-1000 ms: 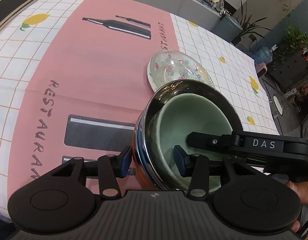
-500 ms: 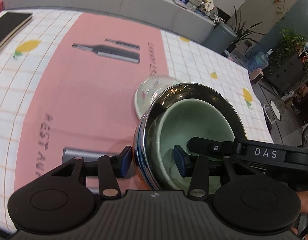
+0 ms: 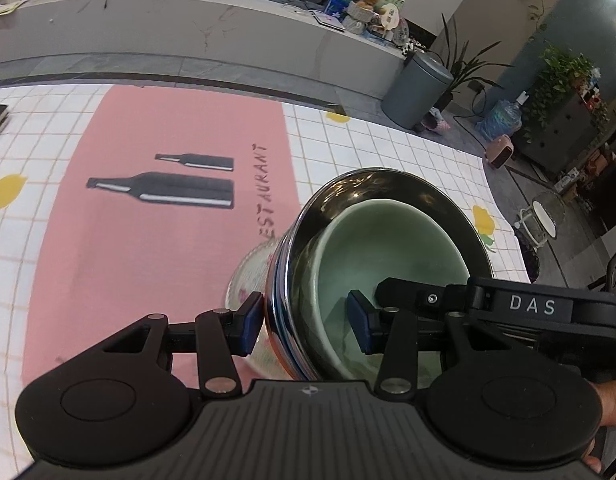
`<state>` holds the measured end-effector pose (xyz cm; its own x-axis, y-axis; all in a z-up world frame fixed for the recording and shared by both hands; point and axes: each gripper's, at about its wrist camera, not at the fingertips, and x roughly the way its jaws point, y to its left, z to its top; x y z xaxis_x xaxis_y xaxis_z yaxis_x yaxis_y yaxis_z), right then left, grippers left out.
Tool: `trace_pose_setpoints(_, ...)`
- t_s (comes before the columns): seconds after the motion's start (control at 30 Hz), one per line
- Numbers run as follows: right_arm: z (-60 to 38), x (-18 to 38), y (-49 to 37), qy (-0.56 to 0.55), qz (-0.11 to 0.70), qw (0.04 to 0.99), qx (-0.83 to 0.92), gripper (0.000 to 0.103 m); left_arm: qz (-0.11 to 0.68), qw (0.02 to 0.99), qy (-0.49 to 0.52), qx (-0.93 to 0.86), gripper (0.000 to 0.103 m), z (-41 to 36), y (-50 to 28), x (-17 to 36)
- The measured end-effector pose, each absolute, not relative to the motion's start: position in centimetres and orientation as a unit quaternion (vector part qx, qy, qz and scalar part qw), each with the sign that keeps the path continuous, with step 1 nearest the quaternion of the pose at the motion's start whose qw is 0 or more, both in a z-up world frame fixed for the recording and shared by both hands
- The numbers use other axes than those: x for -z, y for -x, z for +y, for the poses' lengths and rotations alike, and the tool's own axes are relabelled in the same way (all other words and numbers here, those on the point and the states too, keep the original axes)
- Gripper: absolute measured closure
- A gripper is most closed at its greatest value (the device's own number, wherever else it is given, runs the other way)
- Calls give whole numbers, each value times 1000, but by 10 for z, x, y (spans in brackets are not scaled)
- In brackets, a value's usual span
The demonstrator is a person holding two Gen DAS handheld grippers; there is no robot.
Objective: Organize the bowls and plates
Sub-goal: 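Lift the nested bowl stack with both grippers and carry it over the plates, then lower the bowl stack onto the plate stack and open both grippers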
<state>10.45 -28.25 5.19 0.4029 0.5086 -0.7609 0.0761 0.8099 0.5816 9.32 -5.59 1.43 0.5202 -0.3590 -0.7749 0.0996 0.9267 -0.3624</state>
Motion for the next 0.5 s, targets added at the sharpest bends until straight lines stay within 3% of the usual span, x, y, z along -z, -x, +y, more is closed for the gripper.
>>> trace_pose_setpoints(0.5, -281, -5, -134, -274, 568, 768, -110, 54, 509, 836, 149, 141, 52, -53, -122, 27)
